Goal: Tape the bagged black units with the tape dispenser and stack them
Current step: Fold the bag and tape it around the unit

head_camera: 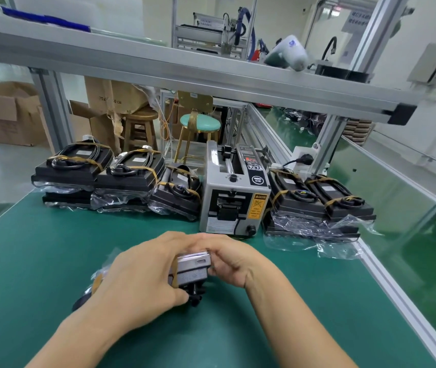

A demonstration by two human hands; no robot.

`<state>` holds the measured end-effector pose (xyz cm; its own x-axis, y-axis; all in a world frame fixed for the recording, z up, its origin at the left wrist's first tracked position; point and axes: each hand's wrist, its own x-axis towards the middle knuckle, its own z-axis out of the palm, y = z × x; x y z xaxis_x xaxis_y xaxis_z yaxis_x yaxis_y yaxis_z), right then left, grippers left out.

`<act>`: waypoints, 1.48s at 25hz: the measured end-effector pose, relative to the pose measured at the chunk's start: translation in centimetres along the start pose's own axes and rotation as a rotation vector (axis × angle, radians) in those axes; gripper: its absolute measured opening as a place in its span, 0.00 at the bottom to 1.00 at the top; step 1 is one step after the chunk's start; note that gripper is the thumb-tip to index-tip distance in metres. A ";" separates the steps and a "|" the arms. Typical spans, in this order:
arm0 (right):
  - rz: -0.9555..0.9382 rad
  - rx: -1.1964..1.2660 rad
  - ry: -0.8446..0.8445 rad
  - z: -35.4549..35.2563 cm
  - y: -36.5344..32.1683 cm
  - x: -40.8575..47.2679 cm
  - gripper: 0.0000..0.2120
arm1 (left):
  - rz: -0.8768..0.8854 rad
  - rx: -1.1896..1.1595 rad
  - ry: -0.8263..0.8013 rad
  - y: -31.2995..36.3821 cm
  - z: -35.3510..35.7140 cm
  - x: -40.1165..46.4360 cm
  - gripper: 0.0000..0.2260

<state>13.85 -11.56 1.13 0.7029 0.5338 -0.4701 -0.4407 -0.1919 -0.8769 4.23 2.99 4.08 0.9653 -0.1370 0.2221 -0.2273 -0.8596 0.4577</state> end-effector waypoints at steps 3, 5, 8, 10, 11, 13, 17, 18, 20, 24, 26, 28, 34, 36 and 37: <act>-0.142 0.218 0.121 -0.9 -0.2 -0.3 0.10 | -0.150 0.022 0.037 -0.1 -0.2 0.2 0.24; -0.237 0.284 0.498 -2.3 -0.7 -0.2 0.05 | -0.247 0.070 0.121 -0.4 -0.3 0.3 0.20; -0.340 0.225 0.944 -3.7 -1.5 0.2 0.09 | -0.295 0.181 0.121 0.5 0.1 0.2 0.18; -0.360 0.174 0.983 -3.7 -1.8 0.8 0.12 | -0.283 0.227 0.081 1.5 0.9 0.3 0.18; -0.356 0.159 0.988 -3.5 -2.0 1.2 0.11 | -0.288 0.239 0.070 1.7 1.1 0.4 0.18; -0.329 0.146 1.000 -3.4 -2.2 1.9 0.08 | -0.310 0.259 0.069 1.6 1.4 0.5 0.18; -0.306 0.204 1.041 -3.4 -2.5 3.3 0.07 | -0.300 0.242 0.085 1.4 1.4 0.3 0.18; -0.294 0.234 1.055 -3.3 -2.6 3.6 0.07 | -0.298 0.235 0.086 1.4 1.4 0.3 0.18; -0.272 0.304 1.085 -3.0 -3.1 4.1 0.09 | -0.302 0.229 0.090 1.4 1.4 0.4 0.17; -0.235 0.416 0.954 -1.9 -3.4 1.9 0.11 | -0.280 0.198 0.145 1.2 1.4 0.1 0.28; -0.295 0.327 0.759 -0.6 -2.0 -0.8 0.08 | -0.271 0.160 0.187 1.0 1.2 0.2 0.30; -0.361 0.194 0.586 1.3 -0.4 -3.5 0.04 | -0.278 0.114 0.199 1.1 1.1 0.3 0.29; -0.438 0.150 0.563 3.0 1.8 -4.5 0.06 | -0.304 0.110 0.200 1.6 1.4 0.1 0.24; -0.450 0.153 0.552 3.3 2.0 -4.4 0.07 | -0.317 0.111 0.202 1.6 1.4 0.1 0.24; -0.455 0.155 0.547 3.5 2.1 -4.4 0.06 | -0.321 0.114 0.201 1.6 1.4 0.1 0.24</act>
<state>7.86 -11.47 1.70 0.9960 0.0370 -0.0810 -0.0841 0.0913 -0.9923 4.18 0.92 3.66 0.9381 0.2369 0.2529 0.1083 -0.8937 0.4353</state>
